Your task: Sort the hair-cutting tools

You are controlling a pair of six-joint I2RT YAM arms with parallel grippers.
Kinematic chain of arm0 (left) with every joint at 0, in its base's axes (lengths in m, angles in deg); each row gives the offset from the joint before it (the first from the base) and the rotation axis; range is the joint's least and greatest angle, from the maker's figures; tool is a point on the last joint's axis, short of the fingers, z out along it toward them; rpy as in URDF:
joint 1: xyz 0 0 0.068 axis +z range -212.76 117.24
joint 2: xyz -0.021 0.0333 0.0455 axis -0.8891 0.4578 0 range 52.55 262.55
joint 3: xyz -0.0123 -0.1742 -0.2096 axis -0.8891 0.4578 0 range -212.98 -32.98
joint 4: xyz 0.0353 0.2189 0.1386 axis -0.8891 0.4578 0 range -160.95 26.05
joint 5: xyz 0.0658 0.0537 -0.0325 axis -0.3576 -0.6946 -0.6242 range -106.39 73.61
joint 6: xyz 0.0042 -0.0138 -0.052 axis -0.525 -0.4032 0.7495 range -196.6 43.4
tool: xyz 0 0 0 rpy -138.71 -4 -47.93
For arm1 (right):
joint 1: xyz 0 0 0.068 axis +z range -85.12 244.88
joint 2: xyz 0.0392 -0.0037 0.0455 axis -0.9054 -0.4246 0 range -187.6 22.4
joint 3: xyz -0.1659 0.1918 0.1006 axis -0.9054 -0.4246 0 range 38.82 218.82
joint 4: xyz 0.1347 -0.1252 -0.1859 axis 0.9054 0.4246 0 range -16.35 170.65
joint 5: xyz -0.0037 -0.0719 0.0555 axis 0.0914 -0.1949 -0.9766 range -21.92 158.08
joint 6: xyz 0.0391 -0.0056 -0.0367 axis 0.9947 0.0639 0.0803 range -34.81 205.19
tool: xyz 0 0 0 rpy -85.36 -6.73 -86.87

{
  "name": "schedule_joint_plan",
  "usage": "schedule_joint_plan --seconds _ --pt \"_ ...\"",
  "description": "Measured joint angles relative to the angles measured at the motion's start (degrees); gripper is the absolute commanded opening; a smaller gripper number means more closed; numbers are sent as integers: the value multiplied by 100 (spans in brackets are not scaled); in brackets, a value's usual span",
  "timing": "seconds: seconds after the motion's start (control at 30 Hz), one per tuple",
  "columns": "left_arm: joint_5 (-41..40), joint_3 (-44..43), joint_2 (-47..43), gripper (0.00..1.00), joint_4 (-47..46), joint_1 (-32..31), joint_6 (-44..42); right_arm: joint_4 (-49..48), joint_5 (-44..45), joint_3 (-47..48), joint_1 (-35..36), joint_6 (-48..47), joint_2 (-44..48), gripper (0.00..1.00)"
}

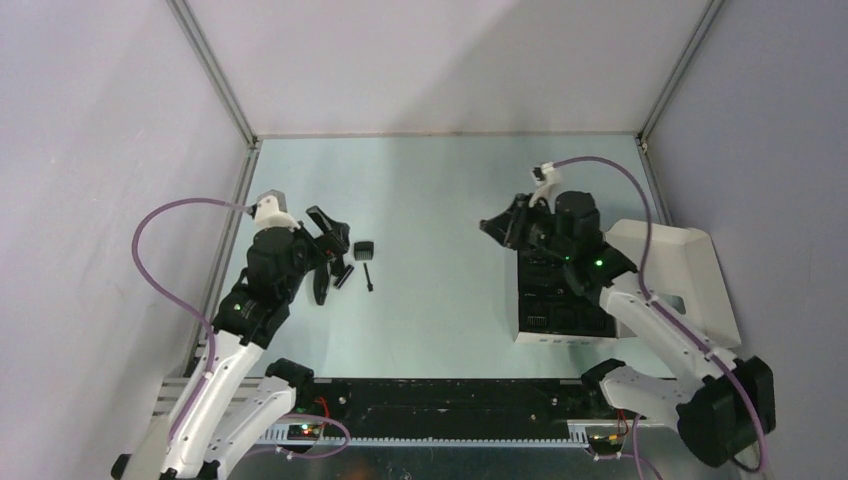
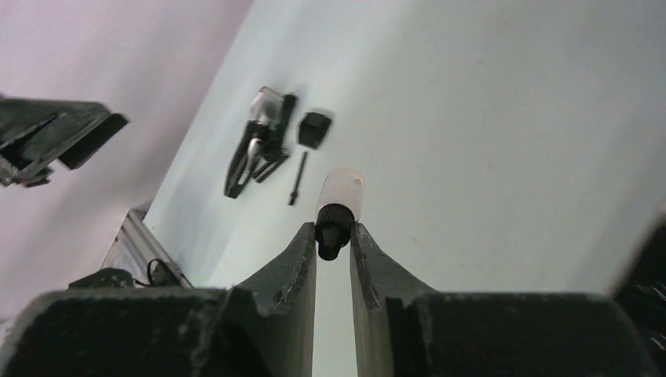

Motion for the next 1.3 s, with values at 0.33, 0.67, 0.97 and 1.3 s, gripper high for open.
schedule_joint_plan --seconds 0.33,0.67,0.97,1.3 --pt "-542 439 15 100 -181 0 -1545 2356 -448 0 -2124 -105 647 0" --pt "-962 461 33 100 -269 0 -2411 2723 -1038 0 -3200 -380 -520 0" --pt "-1606 461 -17 100 -485 0 -2769 2253 -1303 7 -3338 -378 -1456 0" --pt "-1805 461 111 100 -612 0 -2865 1982 -1572 85 -3477 -374 -1670 0"
